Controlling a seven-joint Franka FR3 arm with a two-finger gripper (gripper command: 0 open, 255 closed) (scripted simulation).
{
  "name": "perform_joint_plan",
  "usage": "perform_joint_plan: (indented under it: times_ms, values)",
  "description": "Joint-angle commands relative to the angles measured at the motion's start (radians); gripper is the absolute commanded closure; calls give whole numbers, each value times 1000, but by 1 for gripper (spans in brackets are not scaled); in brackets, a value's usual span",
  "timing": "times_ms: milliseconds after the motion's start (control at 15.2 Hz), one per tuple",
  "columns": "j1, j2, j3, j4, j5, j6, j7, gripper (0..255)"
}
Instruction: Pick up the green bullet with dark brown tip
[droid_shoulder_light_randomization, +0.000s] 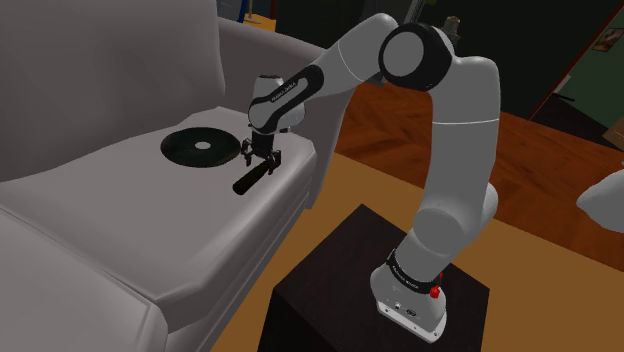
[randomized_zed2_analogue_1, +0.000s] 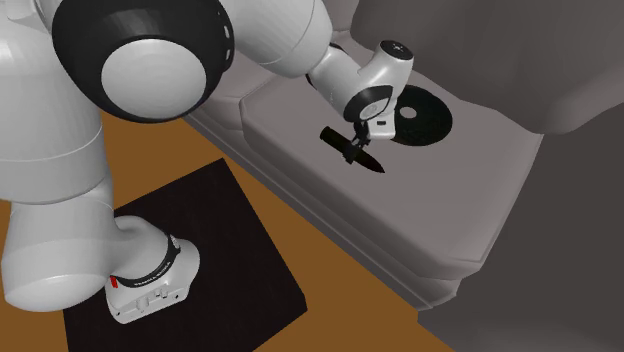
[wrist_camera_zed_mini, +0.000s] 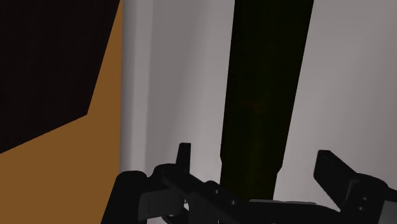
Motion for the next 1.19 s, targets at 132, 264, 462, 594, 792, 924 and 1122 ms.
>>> perform_joint_plan:
  times_ms: [132, 264, 462, 594, 792, 924, 1122]
  values:
    - [0, 3, 0, 1, -1, 3, 0, 255]
    - [0, 3, 0, 1, -1, 3, 0, 255]
    - [0, 2, 0, 0, 0, 3, 0, 255]
    - [1, 3, 0, 0, -1, 2, 1, 255]
    - [-2, -28, 4, 0, 5, -27, -2, 255]
    - [-4, -47, 6, 1, 9, -48, -3, 255]
    - [-7, -76, 10, 4, 15, -79, -6, 255]
